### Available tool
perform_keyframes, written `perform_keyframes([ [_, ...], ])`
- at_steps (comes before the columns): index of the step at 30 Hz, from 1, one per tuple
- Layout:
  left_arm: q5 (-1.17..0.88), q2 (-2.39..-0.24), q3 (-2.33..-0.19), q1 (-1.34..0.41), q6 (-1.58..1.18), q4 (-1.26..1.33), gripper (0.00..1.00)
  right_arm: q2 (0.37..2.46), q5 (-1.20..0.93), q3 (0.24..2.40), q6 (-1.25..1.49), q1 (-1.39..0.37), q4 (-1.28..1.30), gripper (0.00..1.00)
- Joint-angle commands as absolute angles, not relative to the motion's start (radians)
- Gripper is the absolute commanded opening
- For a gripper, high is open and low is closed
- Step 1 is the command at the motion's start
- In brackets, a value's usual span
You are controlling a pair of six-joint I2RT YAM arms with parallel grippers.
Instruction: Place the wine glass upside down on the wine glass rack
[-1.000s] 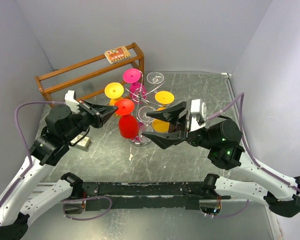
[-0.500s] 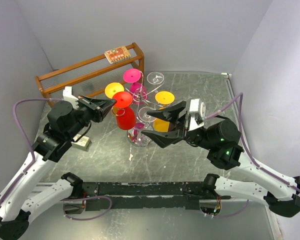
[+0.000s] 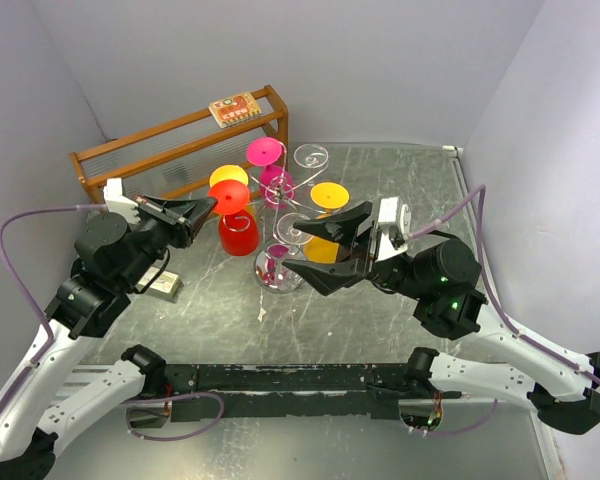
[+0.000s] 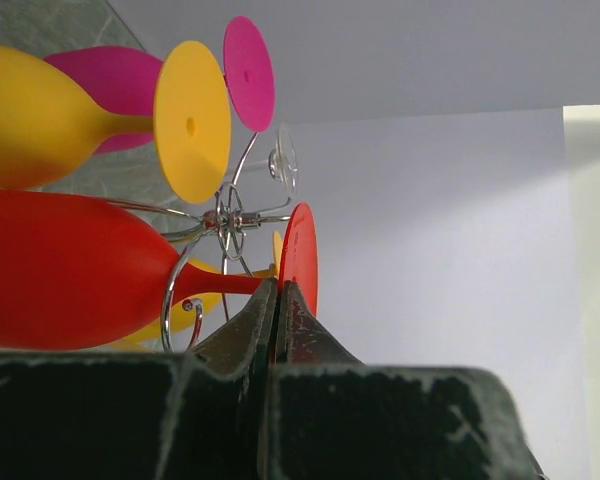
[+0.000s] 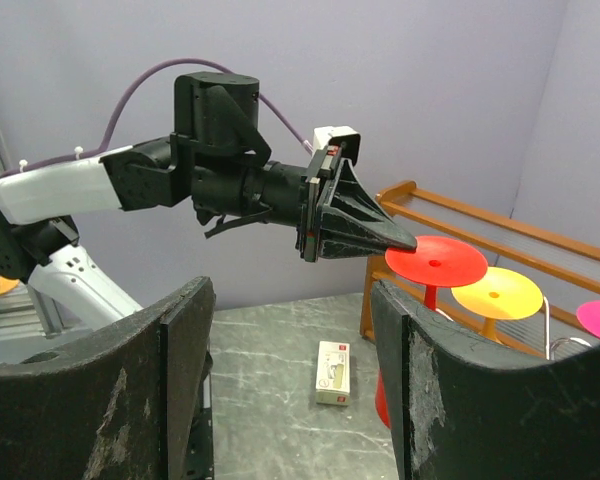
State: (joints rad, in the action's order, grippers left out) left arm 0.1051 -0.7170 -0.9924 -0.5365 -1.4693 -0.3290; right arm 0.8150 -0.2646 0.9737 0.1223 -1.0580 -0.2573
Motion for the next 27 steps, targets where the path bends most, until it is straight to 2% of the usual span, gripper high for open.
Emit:
perform_keyframes([
  [1, 0.133, -0.698, -1.034, -0.537, -1.456, -0.34, 0.07, 0.813, -0.256, 0.966, 0.121, -1.063, -0.285, 0.64],
  [15, 0.168, -0.616, -1.031, -0.537, -1.432, -0.449, 0.07, 0.818, -0.254, 0.965, 0.122, -1.063, -0.284, 0.64],
  [27, 0.072, -0.669, -1.044, -0.536, -1.384, -0.429, 0.07, 0.826, -0.253, 0.965, 0.123, -1.064, -0.29, 0.64],
])
